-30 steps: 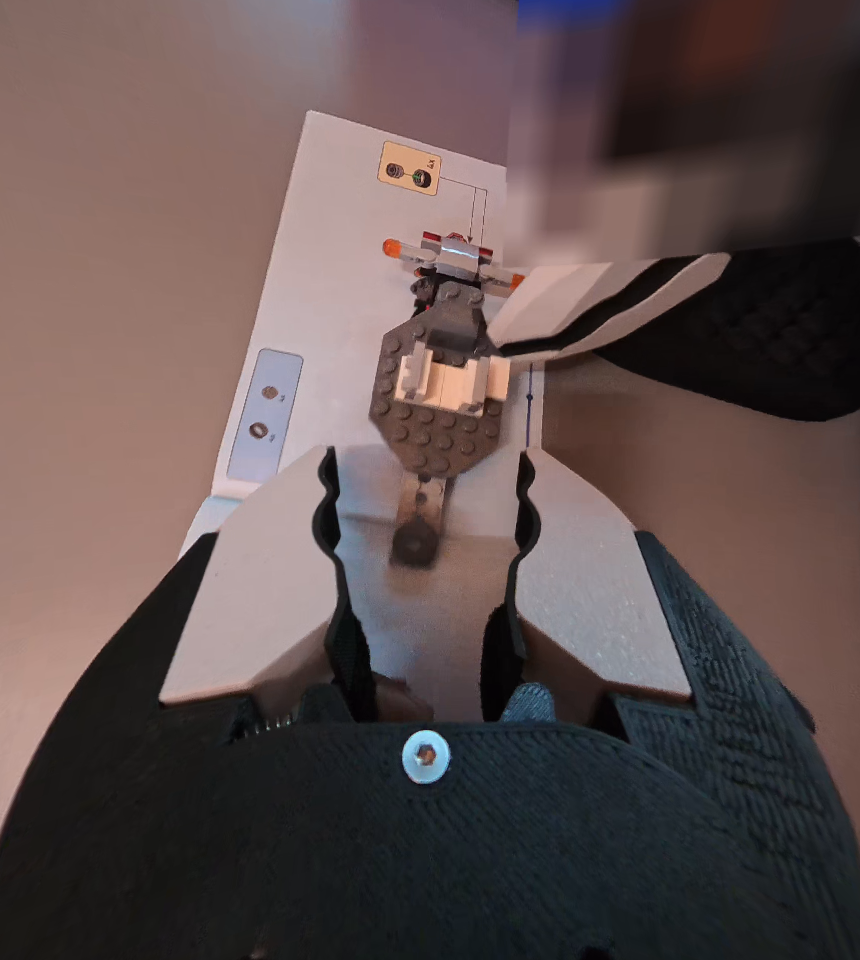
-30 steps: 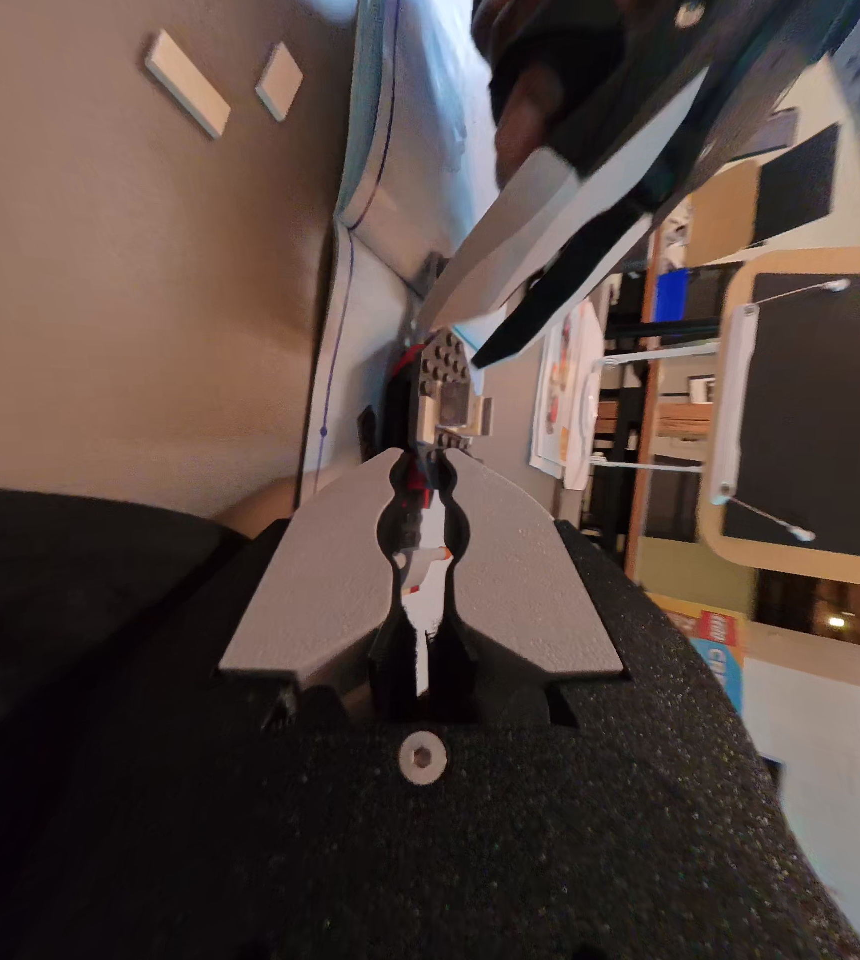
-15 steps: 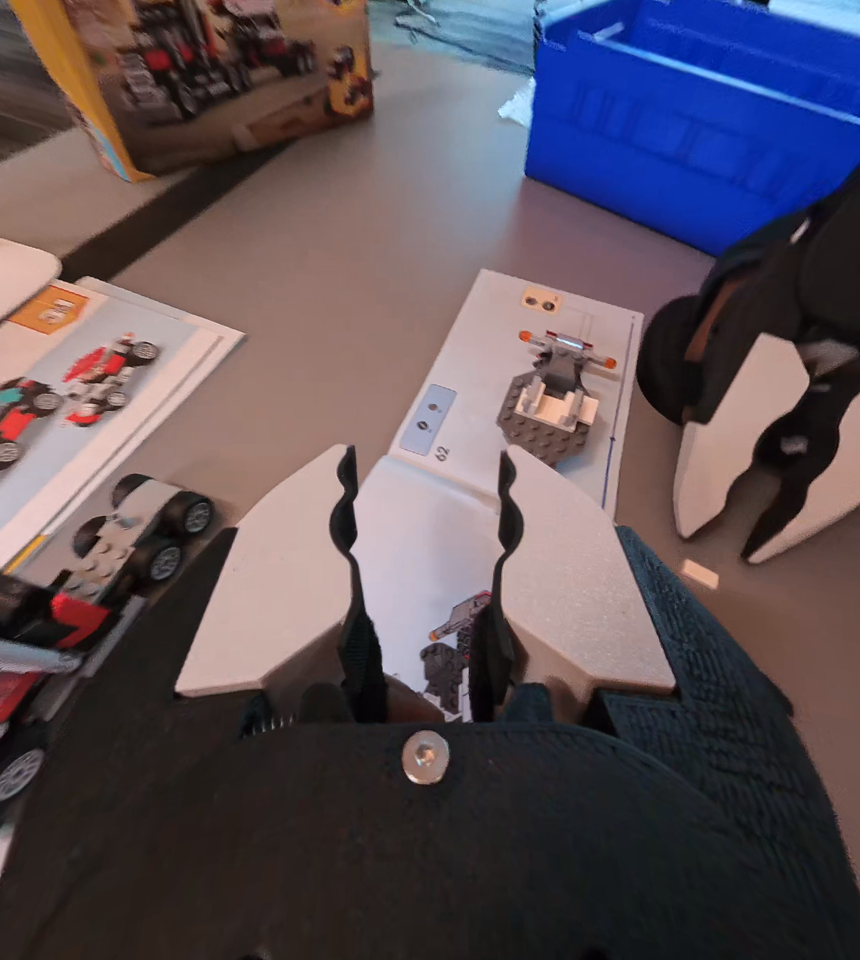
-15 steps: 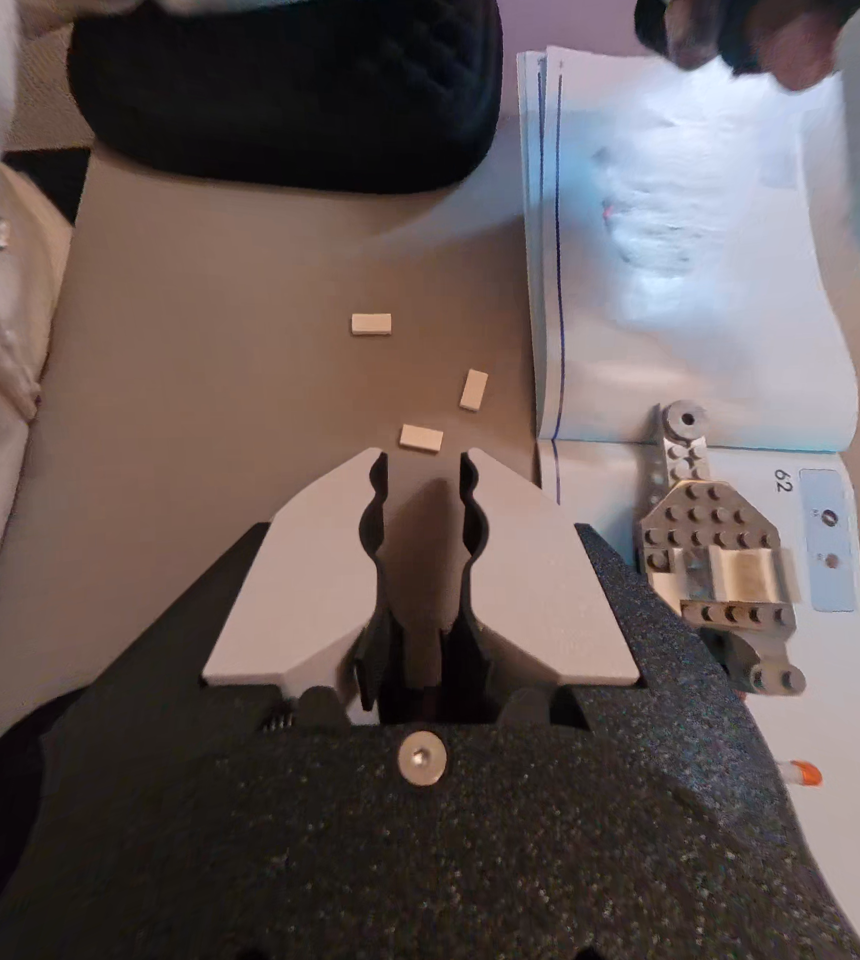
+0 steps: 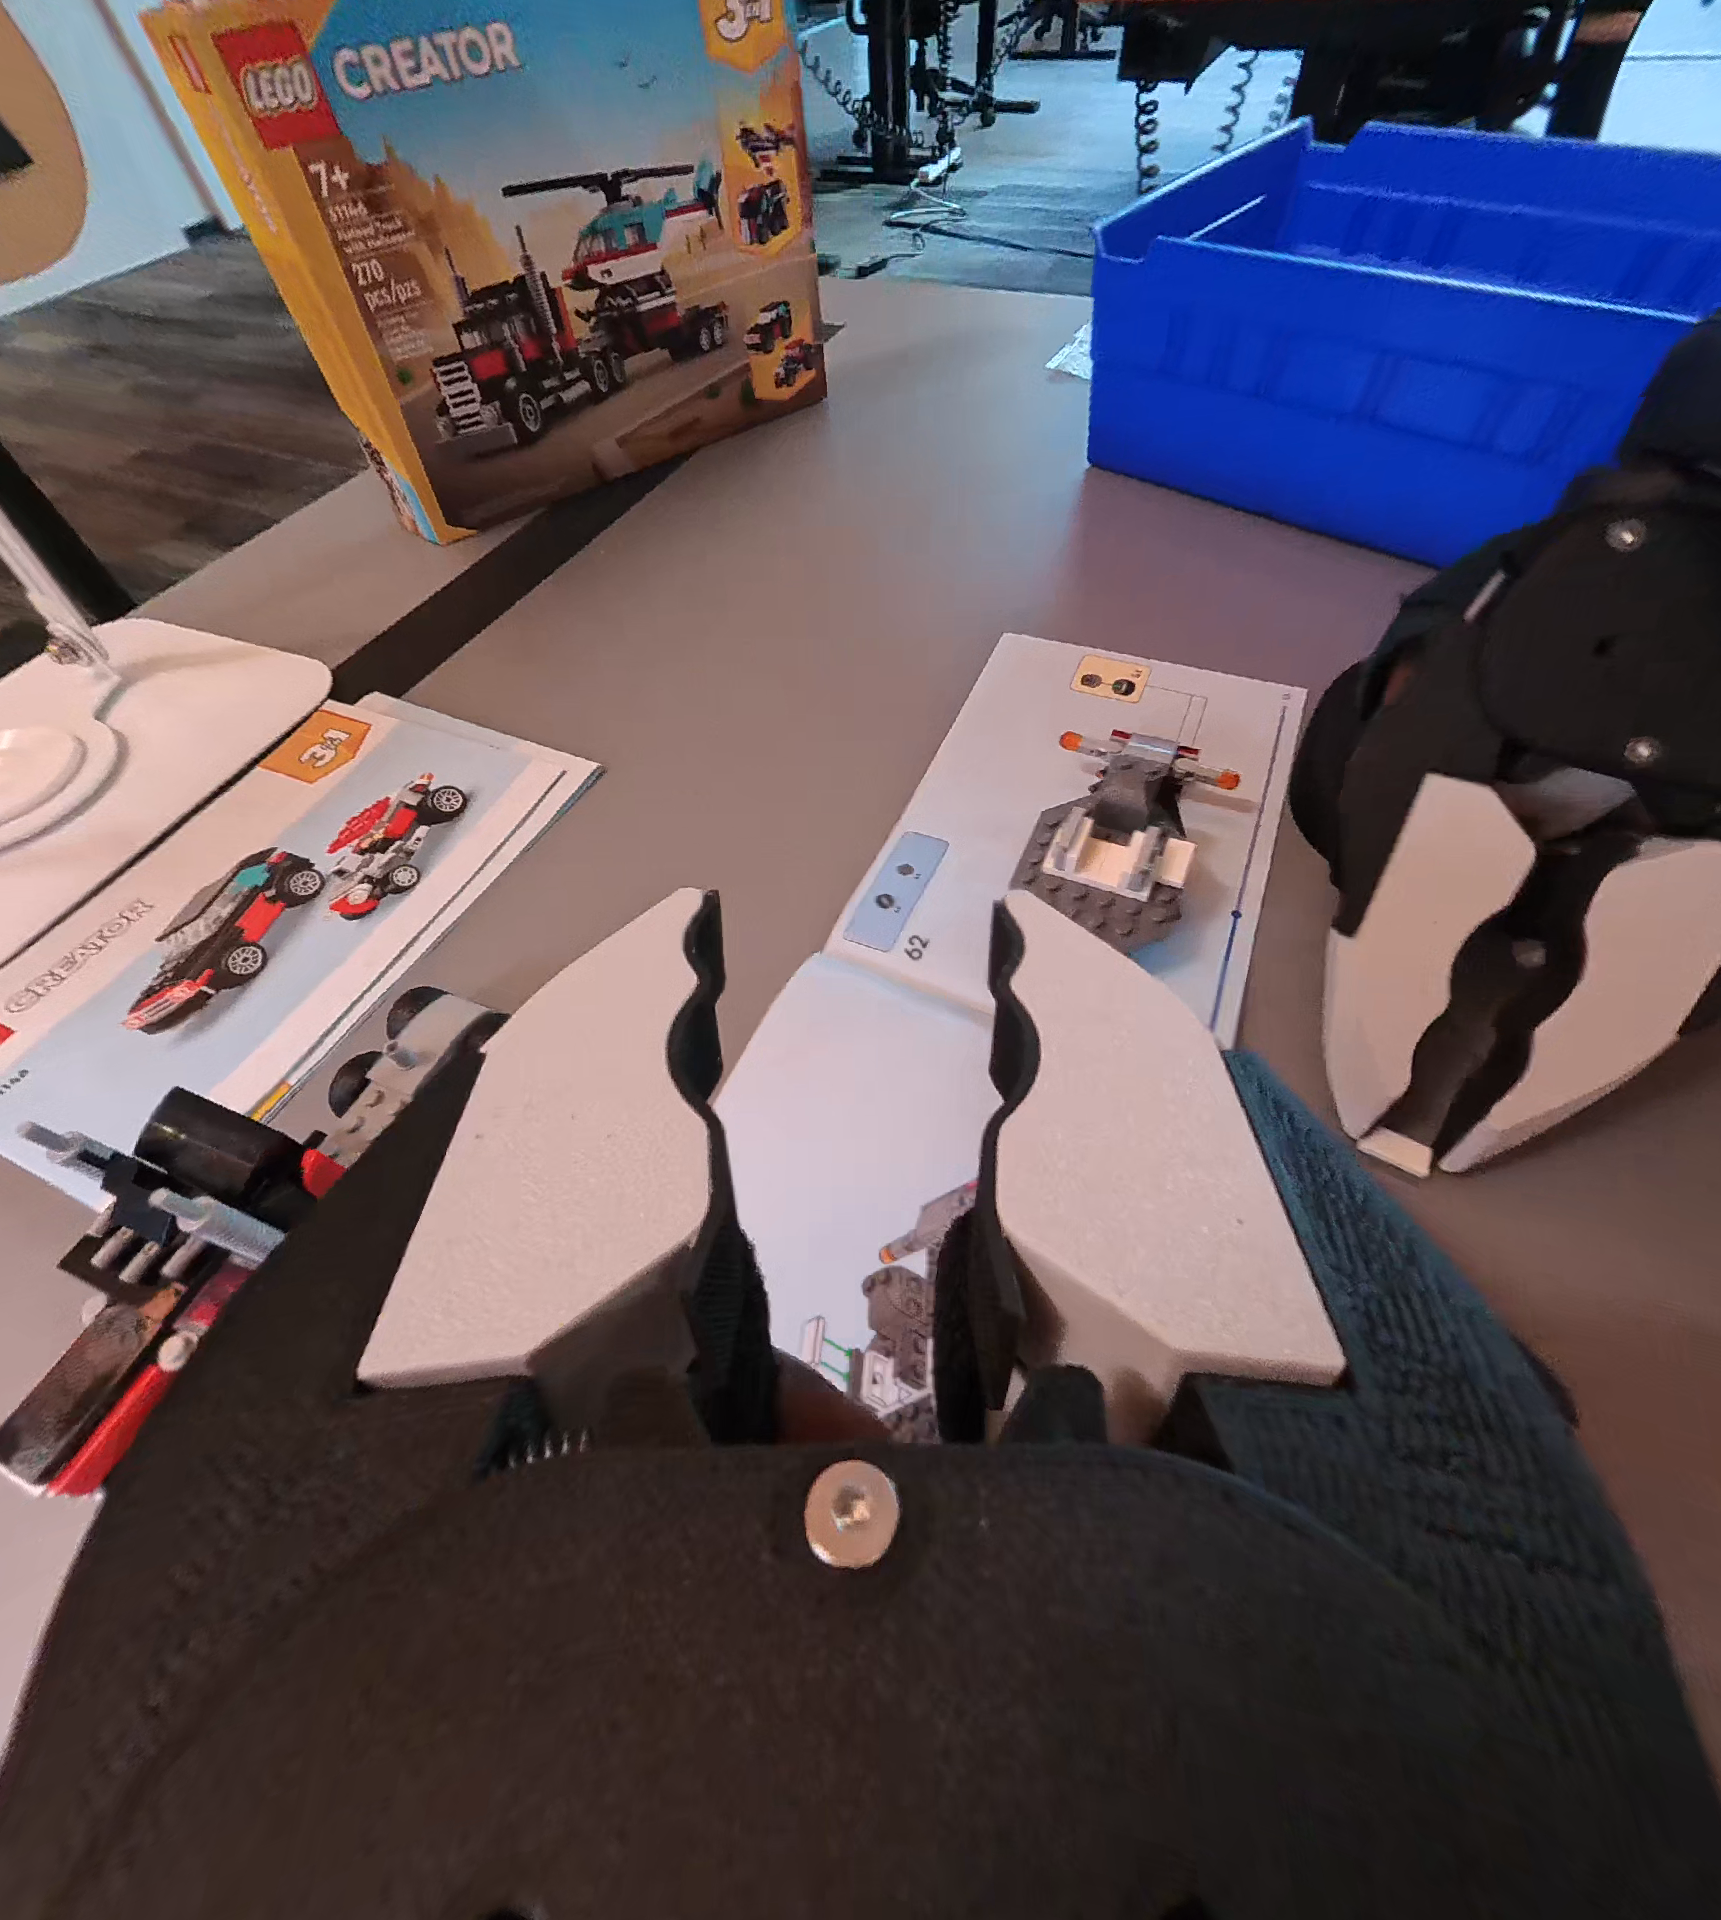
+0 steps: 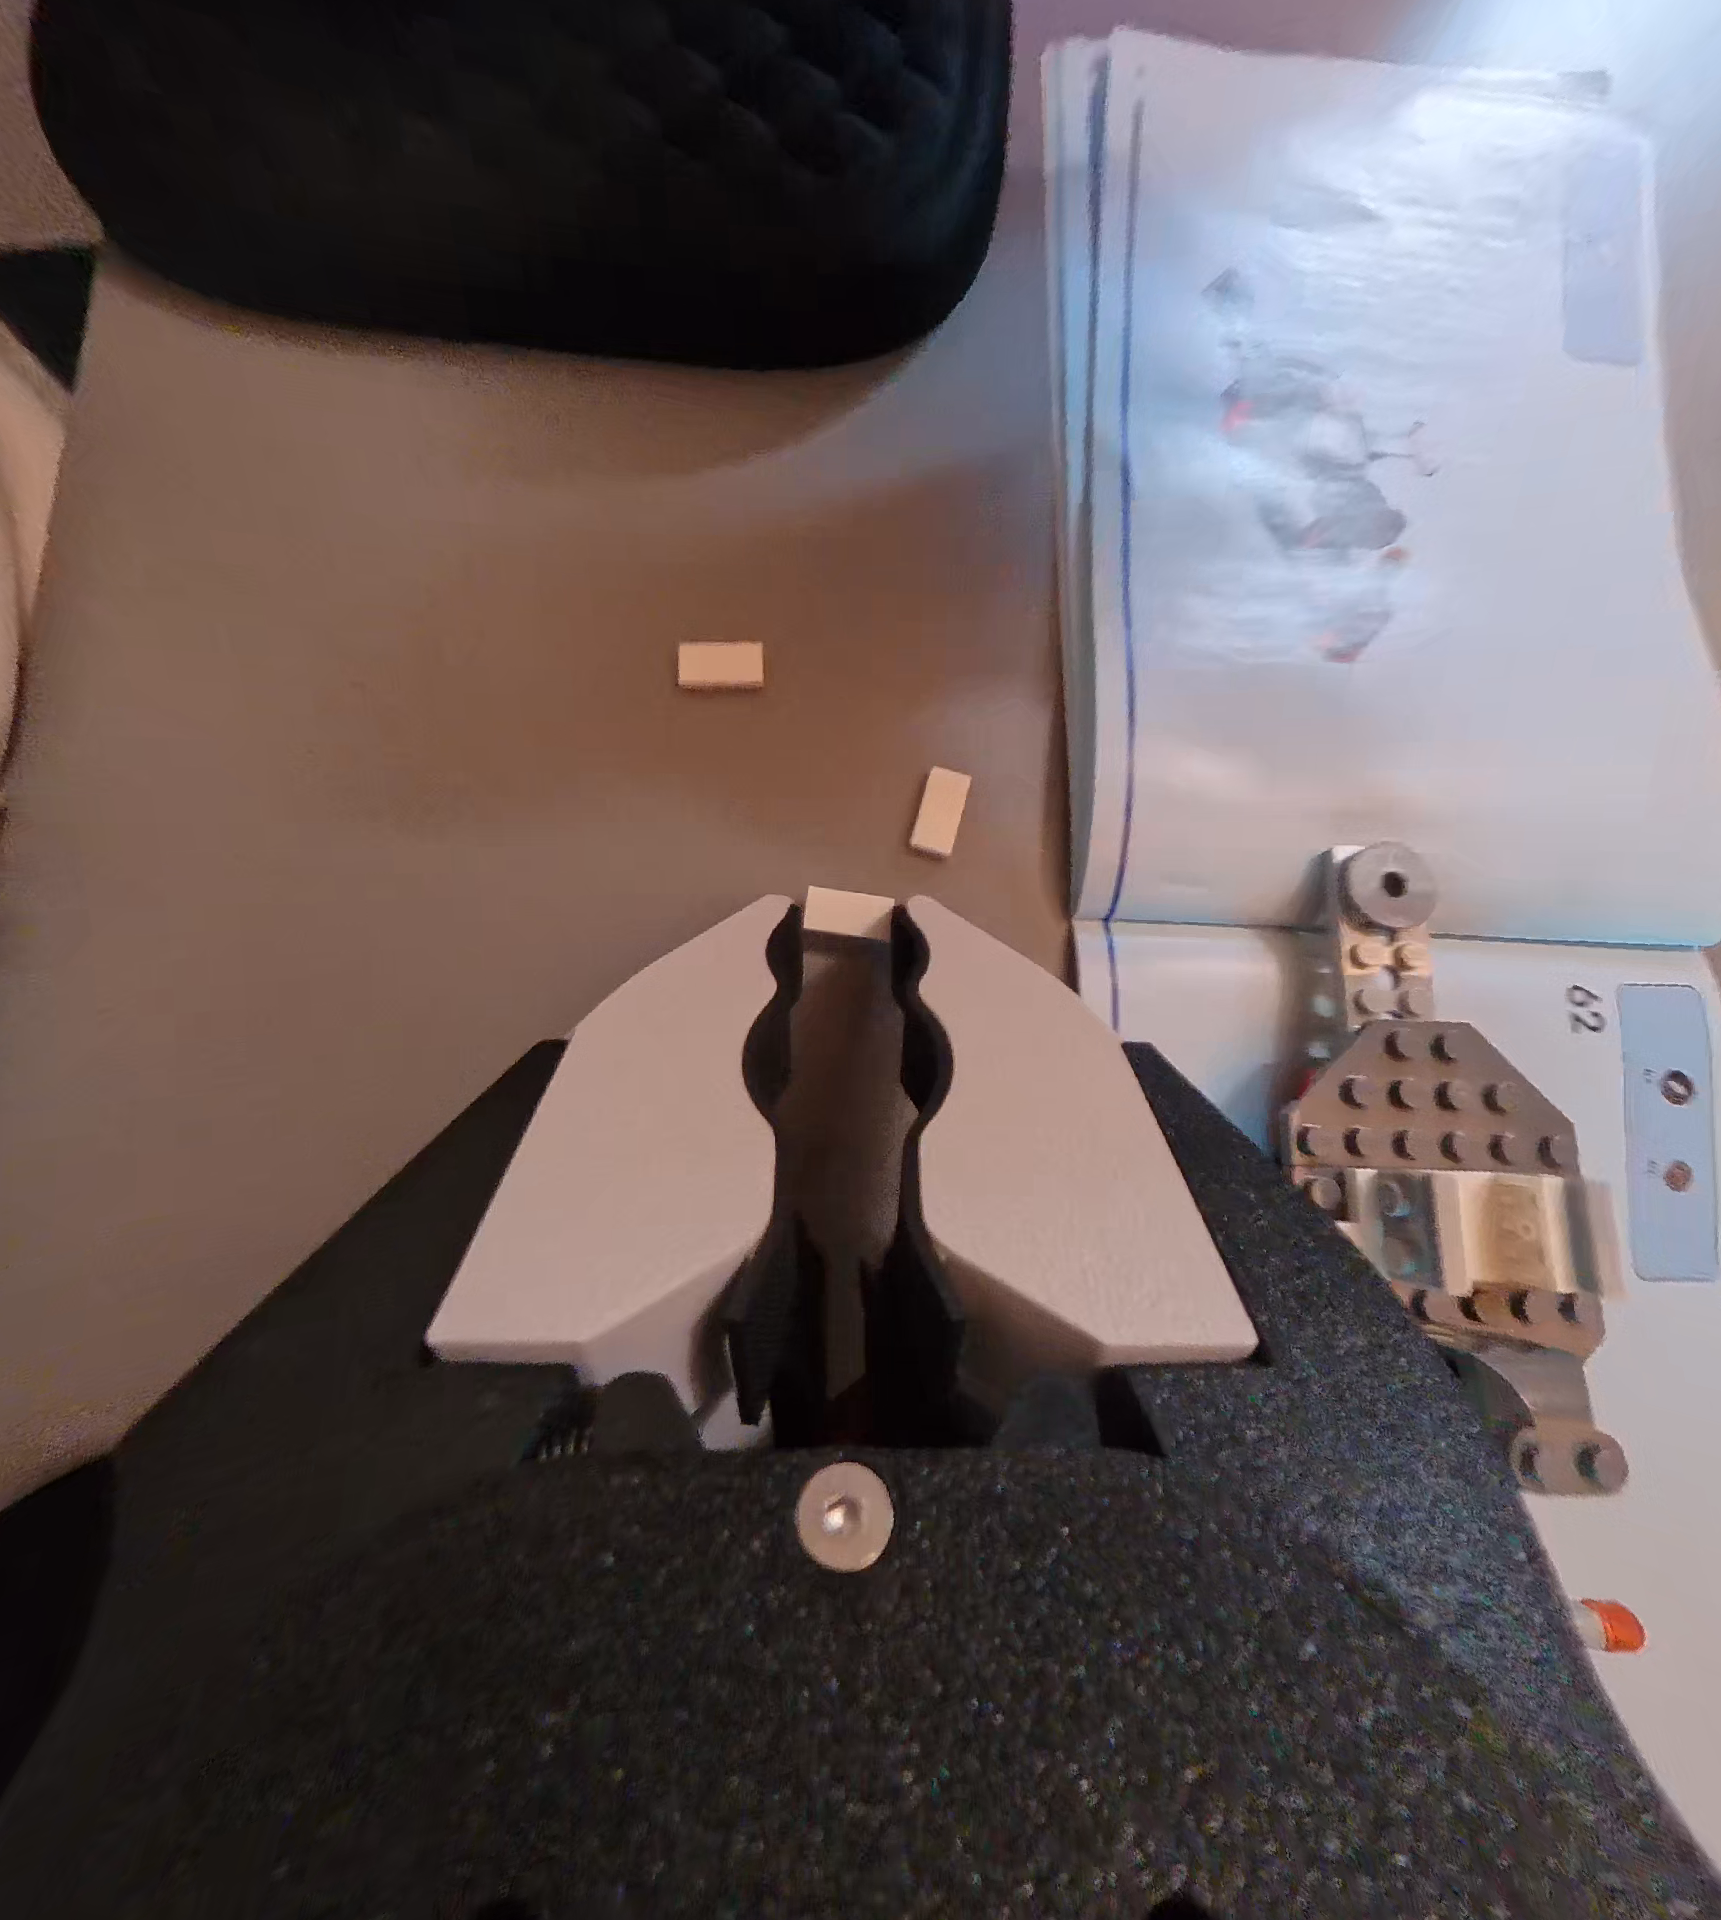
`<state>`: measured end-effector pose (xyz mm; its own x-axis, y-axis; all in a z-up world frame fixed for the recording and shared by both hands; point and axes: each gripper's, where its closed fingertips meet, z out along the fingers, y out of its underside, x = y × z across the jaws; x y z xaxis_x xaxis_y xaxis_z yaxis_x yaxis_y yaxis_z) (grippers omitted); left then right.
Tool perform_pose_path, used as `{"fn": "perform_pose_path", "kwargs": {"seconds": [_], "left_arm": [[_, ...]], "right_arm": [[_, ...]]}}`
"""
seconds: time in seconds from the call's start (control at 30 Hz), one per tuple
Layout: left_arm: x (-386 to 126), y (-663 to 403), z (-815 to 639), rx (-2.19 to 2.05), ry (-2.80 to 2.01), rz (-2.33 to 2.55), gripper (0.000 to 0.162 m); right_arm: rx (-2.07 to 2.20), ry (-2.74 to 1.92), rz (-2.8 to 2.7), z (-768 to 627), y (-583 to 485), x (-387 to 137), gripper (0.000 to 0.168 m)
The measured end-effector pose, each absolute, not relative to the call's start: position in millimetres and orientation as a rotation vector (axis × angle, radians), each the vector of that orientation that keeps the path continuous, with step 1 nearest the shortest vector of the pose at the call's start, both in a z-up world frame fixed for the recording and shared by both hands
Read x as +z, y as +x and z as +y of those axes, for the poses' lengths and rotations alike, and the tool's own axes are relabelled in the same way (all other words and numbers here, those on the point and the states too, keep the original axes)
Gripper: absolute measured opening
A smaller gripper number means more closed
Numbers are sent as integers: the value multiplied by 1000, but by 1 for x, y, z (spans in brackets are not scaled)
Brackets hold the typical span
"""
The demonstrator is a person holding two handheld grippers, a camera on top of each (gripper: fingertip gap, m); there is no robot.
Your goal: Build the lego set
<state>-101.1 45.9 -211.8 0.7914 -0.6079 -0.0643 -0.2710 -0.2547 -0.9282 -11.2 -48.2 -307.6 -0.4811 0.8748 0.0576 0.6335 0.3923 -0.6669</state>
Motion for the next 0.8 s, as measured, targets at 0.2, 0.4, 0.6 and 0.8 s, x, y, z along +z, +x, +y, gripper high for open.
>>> {"fn": "perform_pose_path", "kwargs": {"seconds": [0.2,0.4,0.6,0.8], "left_arm": [[-197,-80,8,-153,-1594,751,43],[-205,-36,-2,74,-1483,953,30],[-194,-31,0,62,-1471,905,18],[-192,-29,-3,55,-1457,897,10]], "right_arm": [[1223,-1564,-1599,-9,-27,-238,16],[1300,-1630,-1342,6,-33,-201,16],[1346,-1621,-1309,-3,-35,-192,16],[1345,-1636,-1292,-4,-37,-192,16]]}}
